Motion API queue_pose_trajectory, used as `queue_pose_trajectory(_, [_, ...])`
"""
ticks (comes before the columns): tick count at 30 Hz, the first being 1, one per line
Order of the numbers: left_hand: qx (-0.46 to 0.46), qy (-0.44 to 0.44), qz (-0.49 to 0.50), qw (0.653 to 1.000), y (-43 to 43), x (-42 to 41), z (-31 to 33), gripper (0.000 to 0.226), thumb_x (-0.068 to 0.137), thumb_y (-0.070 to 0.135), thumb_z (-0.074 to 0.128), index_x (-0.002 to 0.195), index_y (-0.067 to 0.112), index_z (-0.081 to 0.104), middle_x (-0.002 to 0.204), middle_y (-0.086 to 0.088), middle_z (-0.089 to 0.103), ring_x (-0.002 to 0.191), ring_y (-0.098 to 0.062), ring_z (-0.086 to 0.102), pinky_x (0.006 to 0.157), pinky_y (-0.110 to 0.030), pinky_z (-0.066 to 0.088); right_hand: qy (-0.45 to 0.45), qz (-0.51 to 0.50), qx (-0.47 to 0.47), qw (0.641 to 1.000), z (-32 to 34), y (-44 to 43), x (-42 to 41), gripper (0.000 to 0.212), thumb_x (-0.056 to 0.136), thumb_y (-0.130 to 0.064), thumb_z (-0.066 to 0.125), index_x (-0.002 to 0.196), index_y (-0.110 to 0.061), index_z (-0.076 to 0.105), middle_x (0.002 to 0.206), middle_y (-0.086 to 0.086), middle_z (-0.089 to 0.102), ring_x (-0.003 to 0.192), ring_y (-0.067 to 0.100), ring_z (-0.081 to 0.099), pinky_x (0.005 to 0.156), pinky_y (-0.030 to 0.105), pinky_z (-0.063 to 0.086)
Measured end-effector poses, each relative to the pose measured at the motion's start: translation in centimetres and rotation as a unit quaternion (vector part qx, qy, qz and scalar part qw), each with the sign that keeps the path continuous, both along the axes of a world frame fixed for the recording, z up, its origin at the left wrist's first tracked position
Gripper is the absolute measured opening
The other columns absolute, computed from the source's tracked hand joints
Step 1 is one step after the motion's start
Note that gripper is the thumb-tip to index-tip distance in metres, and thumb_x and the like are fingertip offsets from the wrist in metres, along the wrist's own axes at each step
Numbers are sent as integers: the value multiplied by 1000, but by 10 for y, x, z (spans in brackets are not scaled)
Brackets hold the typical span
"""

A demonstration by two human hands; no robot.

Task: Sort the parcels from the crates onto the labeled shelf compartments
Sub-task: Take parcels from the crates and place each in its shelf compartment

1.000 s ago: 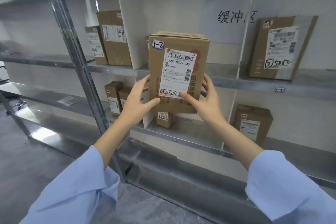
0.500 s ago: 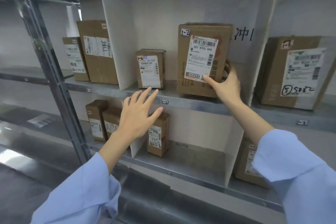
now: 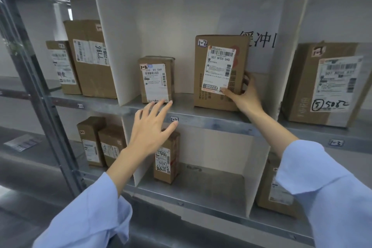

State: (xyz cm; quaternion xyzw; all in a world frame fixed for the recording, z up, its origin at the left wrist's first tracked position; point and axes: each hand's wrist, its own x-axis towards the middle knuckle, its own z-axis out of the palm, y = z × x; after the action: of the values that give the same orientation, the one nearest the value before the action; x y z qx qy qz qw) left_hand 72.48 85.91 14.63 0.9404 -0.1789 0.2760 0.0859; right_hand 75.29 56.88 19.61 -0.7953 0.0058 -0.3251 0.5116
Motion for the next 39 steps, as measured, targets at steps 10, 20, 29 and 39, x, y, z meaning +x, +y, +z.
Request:
queue_pose_trajectory(10, [1, 15, -41, 999, 3, -44, -3, 76, 87, 69, 11, 154, 35, 20, 162, 6, 21, 148, -19, 15, 116, -43, 15, 47, -81, -112, 989, -5, 7, -70, 92, 86, -42, 72, 156, -19, 17, 158, 6, 32, 143, 26, 34, 111, 41, 32])
queue_pose_trajectory(20, [17, 30, -130, 991, -21, -133, -19, 77, 87, 69, 9, 155, 35, 20, 162, 6, 20, 147, -21, 18, 113, -42, 18, 124, -143, -305, 933, -40, 19, -217, 71, 96, -58, 47, 156, -31, 19, 162, -1, 22, 145, 23, 26, 106, 47, 42])
queue_pose_trajectory(29, [50, 79, -304, 948, -149, -220, -33, 82, 82, 72, 5, 155, 36, 18, 162, 5, 19, 147, -23, 19, 114, -45, 18, 277, -281, -360, 845, -79, -72, -386, 75, 96, -60, 43, 157, -32, 12, 165, 1, 14, 146, 28, 22, 106, 47, 40])
queue_pose_trajectory(39, [92, 72, -482, 868, -353, -338, -47, 79, 85, 73, 6, 155, 36, 16, 163, 6, 17, 147, -22, 18, 115, -47, 16, 384, -411, -296, 772, -106, -203, -576, 74, 96, -62, 39, 157, -31, 12, 165, 1, 13, 146, 30, 21, 107, 48, 37])
